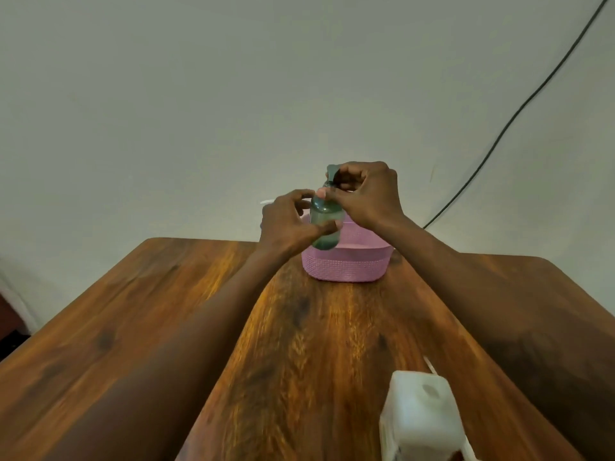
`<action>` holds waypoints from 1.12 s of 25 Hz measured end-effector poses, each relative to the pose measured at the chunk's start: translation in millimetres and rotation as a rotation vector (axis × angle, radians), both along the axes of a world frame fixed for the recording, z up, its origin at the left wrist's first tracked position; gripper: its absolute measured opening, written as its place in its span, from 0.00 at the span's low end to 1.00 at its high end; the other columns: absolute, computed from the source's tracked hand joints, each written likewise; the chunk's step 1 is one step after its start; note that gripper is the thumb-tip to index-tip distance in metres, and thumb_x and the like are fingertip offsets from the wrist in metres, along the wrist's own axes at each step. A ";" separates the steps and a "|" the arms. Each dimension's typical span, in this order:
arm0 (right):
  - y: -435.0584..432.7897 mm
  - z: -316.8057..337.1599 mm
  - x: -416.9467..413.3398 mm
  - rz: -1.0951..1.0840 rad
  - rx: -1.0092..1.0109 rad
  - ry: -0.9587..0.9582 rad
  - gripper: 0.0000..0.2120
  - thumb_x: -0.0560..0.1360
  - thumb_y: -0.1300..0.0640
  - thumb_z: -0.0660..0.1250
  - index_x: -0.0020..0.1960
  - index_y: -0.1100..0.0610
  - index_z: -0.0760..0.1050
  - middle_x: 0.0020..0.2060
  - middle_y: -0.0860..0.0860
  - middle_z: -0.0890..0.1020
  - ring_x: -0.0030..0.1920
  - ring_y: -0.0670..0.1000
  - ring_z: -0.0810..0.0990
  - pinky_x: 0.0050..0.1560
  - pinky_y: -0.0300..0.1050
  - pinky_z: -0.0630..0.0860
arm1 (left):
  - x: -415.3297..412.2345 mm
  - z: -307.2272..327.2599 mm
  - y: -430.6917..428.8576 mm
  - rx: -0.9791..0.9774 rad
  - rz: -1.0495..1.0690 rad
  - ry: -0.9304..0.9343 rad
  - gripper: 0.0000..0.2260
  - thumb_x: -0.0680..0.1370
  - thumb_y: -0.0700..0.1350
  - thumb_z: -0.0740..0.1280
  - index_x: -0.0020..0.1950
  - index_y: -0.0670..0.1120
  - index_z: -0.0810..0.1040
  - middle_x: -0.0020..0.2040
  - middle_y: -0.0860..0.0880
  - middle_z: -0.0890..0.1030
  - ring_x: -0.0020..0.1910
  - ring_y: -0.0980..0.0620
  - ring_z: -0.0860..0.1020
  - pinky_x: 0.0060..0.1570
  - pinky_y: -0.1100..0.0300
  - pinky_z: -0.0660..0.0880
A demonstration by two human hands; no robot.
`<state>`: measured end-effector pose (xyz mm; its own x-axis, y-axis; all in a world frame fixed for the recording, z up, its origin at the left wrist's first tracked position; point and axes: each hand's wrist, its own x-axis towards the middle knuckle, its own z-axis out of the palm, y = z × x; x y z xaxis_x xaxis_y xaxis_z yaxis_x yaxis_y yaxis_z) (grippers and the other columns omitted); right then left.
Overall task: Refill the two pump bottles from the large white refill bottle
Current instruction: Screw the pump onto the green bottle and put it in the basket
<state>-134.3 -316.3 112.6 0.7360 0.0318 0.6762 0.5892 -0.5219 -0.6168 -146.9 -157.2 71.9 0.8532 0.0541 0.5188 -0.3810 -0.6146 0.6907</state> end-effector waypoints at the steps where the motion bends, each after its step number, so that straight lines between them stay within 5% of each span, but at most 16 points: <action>1: -0.4 -1.7 17.6 -0.010 0.001 -0.008 0.15 0.69 0.54 0.81 0.54 0.57 0.86 0.47 0.50 0.88 0.44 0.43 0.85 0.46 0.30 0.80 | 17.8 -0.1 -1.8 -0.011 0.015 -0.006 0.33 0.66 0.58 0.81 0.68 0.49 0.79 0.60 0.49 0.84 0.51 0.56 0.80 0.45 0.69 0.75; 6: -3.7 -27.2 91.0 -0.023 0.024 0.028 0.16 0.68 0.54 0.82 0.53 0.57 0.86 0.46 0.50 0.88 0.44 0.44 0.86 0.47 0.33 0.81 | 86.5 -14.4 -11.9 -0.002 0.060 0.002 0.31 0.64 0.54 0.83 0.65 0.47 0.82 0.56 0.48 0.85 0.47 0.54 0.82 0.50 0.59 0.82; 11: -0.9 -66.9 142.7 -0.009 0.002 0.200 0.15 0.65 0.56 0.84 0.48 0.58 0.86 0.41 0.49 0.87 0.42 0.44 0.86 0.47 0.38 0.84 | 129.2 -42.4 -14.6 0.109 0.092 0.058 0.21 0.64 0.50 0.83 0.54 0.45 0.86 0.44 0.50 0.85 0.41 0.53 0.81 0.41 0.65 0.78; 14: 3.0 -86.0 162.4 -0.003 -0.027 0.273 0.15 0.64 0.57 0.85 0.47 0.59 0.85 0.40 0.50 0.87 0.41 0.45 0.86 0.47 0.41 0.85 | 149.0 -55.3 -13.8 0.117 0.106 0.098 0.17 0.67 0.49 0.81 0.52 0.44 0.87 0.44 0.47 0.86 0.39 0.52 0.83 0.42 0.60 0.82; 17: 4.1 -98.2 170.3 -0.001 -0.022 0.321 0.16 0.63 0.57 0.85 0.47 0.59 0.85 0.41 0.51 0.87 0.42 0.47 0.86 0.46 0.40 0.84 | 161.4 -64.5 -11.6 0.131 0.129 0.140 0.15 0.67 0.47 0.81 0.51 0.43 0.88 0.44 0.46 0.87 0.39 0.52 0.83 0.39 0.65 0.78; 22: 4.1 -111.2 178.0 -0.016 -0.057 0.361 0.14 0.66 0.57 0.84 0.48 0.59 0.84 0.40 0.49 0.85 0.40 0.45 0.84 0.39 0.30 0.79 | 166.5 -73.0 -15.6 0.181 0.124 0.170 0.12 0.70 0.44 0.80 0.51 0.42 0.87 0.45 0.46 0.86 0.39 0.52 0.82 0.41 0.66 0.76; 28: 10.6 -115.6 181.2 -0.013 -0.057 0.374 0.17 0.66 0.58 0.83 0.52 0.60 0.84 0.45 0.51 0.86 0.44 0.48 0.85 0.46 0.35 0.81 | 164.9 -78.7 -11.8 0.180 0.144 0.129 0.08 0.73 0.42 0.77 0.50 0.40 0.87 0.44 0.44 0.86 0.41 0.50 0.83 0.46 0.61 0.80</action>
